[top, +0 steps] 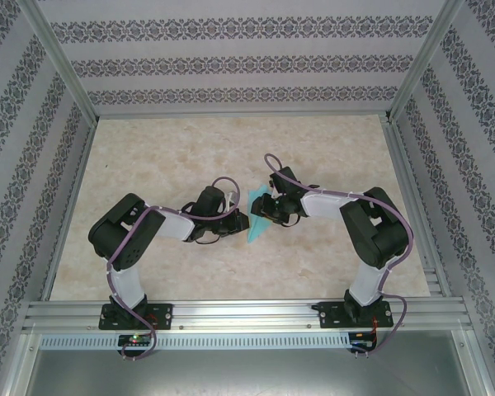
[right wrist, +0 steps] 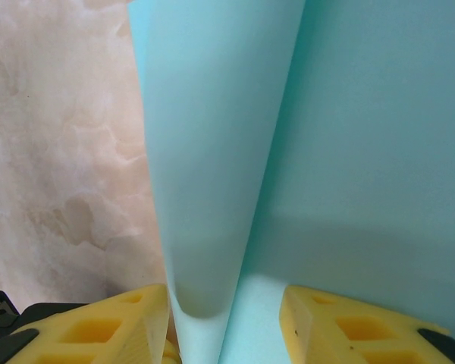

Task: Fold a paper plane with a square sheet of paper (pick it up from the middle)

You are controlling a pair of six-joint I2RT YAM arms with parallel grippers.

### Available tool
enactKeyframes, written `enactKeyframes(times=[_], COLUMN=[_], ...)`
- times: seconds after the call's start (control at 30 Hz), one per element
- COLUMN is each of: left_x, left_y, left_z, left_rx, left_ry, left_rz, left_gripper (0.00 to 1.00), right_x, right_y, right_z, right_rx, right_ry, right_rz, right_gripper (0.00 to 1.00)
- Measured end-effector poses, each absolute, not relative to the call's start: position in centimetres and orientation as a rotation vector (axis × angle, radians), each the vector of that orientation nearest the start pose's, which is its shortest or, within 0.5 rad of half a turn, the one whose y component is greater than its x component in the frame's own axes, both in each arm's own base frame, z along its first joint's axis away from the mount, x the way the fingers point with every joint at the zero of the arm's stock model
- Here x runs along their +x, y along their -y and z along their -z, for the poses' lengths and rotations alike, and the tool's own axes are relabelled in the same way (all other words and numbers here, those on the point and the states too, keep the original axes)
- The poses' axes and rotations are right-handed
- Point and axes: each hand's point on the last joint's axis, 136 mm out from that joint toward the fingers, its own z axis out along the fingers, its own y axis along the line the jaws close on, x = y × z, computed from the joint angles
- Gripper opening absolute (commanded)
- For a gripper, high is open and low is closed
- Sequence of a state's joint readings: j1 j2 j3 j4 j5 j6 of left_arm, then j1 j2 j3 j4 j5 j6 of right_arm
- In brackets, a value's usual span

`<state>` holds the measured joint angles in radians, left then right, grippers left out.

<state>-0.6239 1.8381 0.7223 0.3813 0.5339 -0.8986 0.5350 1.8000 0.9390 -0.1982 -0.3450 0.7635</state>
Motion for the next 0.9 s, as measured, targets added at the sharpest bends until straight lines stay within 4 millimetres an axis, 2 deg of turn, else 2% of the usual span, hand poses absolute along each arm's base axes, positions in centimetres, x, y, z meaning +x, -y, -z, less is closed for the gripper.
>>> enactKeyframes(times=[0.33, 0.9], left_x=[28.7, 29.7], left_y=[31.5, 31.3], left_z=[-2.7, -4.8], left_rx=[-0.030, -0.036], left_ry=[-2.599, -2.530], left_rz=[1.303, 1.299], left_gripper=[0.17, 0.18], right_x=[31.5, 31.5], right_y=[-25.1, -25.0], right_z=[-1.4, -1.1], right_rx=[0.215, 0.233], right_ry=[-2.856, -2.905], right_rz=[-0.787, -0.747], right_gripper=[0.39, 0.38])
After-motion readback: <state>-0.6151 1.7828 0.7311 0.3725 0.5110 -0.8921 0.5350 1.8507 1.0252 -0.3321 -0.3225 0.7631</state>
